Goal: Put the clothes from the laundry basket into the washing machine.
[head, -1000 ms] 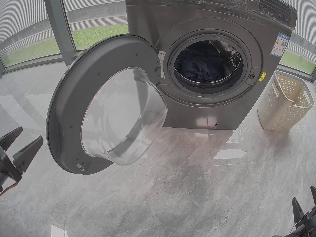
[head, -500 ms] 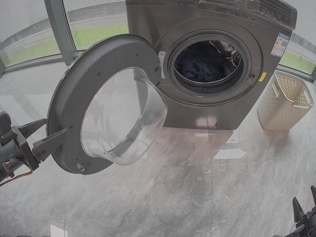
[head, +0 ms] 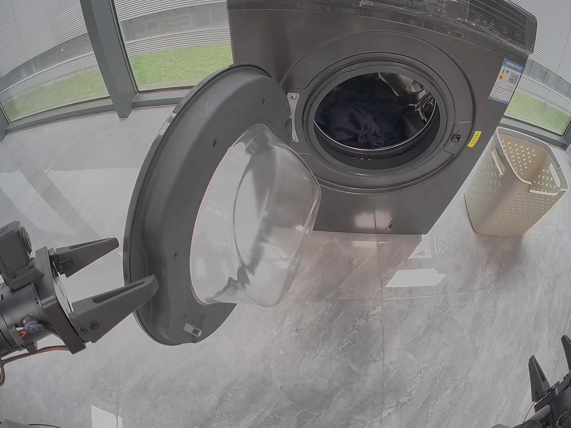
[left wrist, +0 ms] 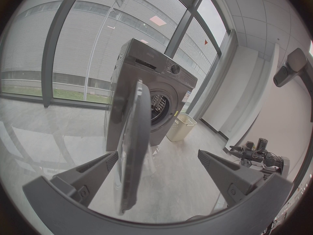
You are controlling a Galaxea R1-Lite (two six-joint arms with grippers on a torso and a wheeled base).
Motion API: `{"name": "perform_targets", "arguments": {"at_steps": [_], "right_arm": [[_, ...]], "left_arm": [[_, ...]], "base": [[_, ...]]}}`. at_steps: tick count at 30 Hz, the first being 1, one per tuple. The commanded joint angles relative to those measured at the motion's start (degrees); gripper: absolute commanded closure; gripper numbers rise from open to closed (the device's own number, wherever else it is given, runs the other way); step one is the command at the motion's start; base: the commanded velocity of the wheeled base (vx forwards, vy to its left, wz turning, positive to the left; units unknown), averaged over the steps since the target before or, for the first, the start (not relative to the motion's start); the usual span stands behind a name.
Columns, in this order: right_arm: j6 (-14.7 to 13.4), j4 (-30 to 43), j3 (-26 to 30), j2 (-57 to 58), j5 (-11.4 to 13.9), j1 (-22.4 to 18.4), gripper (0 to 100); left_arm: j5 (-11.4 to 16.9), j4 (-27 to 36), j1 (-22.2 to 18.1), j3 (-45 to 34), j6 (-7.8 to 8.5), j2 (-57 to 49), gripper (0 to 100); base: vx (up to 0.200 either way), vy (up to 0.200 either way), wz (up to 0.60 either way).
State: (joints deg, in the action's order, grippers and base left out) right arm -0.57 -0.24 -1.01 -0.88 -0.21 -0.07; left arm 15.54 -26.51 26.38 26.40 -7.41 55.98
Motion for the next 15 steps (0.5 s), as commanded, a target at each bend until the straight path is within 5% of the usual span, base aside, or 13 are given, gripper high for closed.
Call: {"name": "perform_targets", "arguments": {"at_steps": [1, 4, 6, 9, 15], "right_arm": [[-0.04, -0.02, 1.01, 0.35, 0.03, -0.01, 0], [-0.04, -0.02, 1.01, 0.35, 0.03, -0.01, 0], [-0.04, -0.02, 1.01, 0.35, 0.03, -0.01, 0], [-0.04, -0.02, 1.01, 0.35, 0.12, -0.01, 0], [-0.04, -0.02, 1.01, 0.35, 0.12, -0.01, 0]], "left_arm": [[-2.54, -0.38, -2.91, 0.58, -0.32, -2.01, 0], [-2.97, -0.47, -6.34, 1.10, -0.23, -2.72, 0], [-2.62, -0.47, -13.20, 2.16, -0.06, -3.51, 0], [-2.10, -0.47, -18.29, 2.42, -0.15, -3.51, 0], [0.01, -0.38, -19.88, 1.37, 0.03, -2.01, 0]], "base": [[0.000, 0.000, 0.00], [0.000, 0.000, 0.00], [0.000, 0.000, 0.00], [0.000, 0.000, 0.00], [0.000, 0.000, 0.00]]}}
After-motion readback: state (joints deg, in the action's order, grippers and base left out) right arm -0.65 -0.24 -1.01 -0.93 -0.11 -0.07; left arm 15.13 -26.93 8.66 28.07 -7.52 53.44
